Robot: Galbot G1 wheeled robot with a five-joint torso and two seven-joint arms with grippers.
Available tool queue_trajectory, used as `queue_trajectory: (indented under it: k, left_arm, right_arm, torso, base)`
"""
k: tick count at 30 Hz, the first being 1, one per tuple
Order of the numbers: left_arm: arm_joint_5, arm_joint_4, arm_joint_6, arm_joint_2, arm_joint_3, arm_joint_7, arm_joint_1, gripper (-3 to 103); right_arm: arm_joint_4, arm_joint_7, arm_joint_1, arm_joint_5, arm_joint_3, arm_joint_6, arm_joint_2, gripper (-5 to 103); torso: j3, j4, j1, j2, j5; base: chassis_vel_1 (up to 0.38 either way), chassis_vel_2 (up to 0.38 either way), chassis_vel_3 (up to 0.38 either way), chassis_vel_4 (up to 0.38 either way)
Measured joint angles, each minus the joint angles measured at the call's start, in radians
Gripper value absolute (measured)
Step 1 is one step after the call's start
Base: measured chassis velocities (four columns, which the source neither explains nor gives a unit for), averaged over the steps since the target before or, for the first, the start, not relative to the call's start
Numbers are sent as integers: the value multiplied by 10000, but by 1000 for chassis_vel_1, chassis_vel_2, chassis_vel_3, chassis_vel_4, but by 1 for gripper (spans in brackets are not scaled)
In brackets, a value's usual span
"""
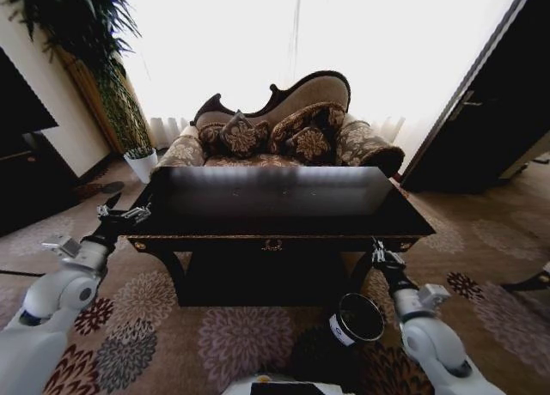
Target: Move to the front of the table and place the trash on the table into the trash bin.
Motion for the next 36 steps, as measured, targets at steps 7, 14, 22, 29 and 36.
queue_trajectory:
  k: [7,14,22,29,36]
  left_arm:
    - [1,0,1,0,0,1,0,100]
    - [1,0,1,0,0,0,0,100]
    - [0,0,1,0,0,0,0,100]
    - [1,0,1,0,0,0,0,100]
    - [1,0,1,0,0,0,0,100]
  right_arm:
    - [-2188,-278,266,-556,-5,995,1051,3]
    - [-4229,-398,1104,-659,-504,1372,1243,3]
    - [-7284,-314,2746,-1189,-1375,1615,1263,3]
    - [-10028,-429,4122,-1196,-1923,1914,1016,3]
    - [-12636,-479,6023,-1326,-2277,2358,852,3]
  torso:
    - [1,0,2,0,-1]
    - [1,2,2,-1,-1]
    - [2,3,2,-2,0]
    - [3,1,2,-2,-2]
    - [3,3,3,-2,0]
  base:
    - [0,0,0,0]
    - [0,0,0,0]
    - [0,0,0,0]
    - [0,0,0,0]
    - [0,0,0,0]
